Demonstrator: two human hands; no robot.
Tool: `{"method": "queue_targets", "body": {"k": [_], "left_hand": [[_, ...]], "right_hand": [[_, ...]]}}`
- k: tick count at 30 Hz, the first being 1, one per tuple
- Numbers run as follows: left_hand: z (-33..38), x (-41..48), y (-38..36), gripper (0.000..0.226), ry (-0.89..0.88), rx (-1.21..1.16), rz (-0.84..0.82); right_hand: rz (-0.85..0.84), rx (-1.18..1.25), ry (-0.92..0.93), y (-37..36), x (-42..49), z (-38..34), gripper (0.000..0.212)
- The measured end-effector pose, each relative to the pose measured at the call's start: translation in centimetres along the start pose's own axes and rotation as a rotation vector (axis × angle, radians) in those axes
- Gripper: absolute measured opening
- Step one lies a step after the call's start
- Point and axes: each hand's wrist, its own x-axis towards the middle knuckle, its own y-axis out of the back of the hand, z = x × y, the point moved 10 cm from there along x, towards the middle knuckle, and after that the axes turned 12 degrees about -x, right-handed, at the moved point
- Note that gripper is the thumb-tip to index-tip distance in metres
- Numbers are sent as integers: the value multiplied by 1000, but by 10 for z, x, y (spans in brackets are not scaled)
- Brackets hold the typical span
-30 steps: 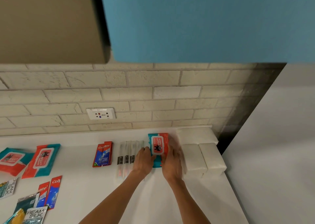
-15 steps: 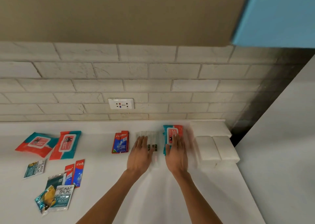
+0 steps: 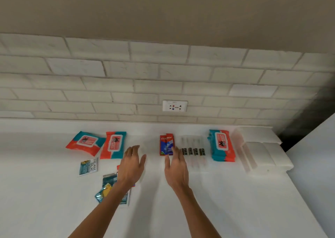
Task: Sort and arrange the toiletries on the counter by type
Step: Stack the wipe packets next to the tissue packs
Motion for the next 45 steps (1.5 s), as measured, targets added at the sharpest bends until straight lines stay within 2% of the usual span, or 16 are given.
{"method": "queue_targets", "body": {"k": [5,7,10,19,28,32,35,38,40,42,45], "left_hand": [[-77,14,65,55,30,-78,24],[-103,20,83,47,50,-98,29],[-141,35,112,37,92,-45,31],[-235,104,159,36,258,20,64],[-290,144,157,73,467,6,-36],[-300,149,151,78,557,-180,-30],[-304,147,146,62,644,-369,-20],[-308,141,141,44,759,-667,43],[-303,140,141,36,772,-817,63],[-293,140,148,27,730,-865,77],[-277,134,171,14,619,-789,123]], "right_hand": [[-72,60,32,-46,-23,-80,54],[-103,51,35,-60,-27,-103,54],[-152,64,40,-79,-31,-139,50],[-209,-37,132,-126,-11,-206,41],[-273,-254,249,-167,-3,-217,49],[-323,-296,263,-175,-8,-214,56],[-344,-310,279,-177,-11,-213,59],[-364,-313,279,-177,-10,-212,61],[-380,-308,274,-176,-10,-212,61],[-400,-302,263,-175,-9,-212,60],[-411,-229,242,-169,-6,-214,51]]}}
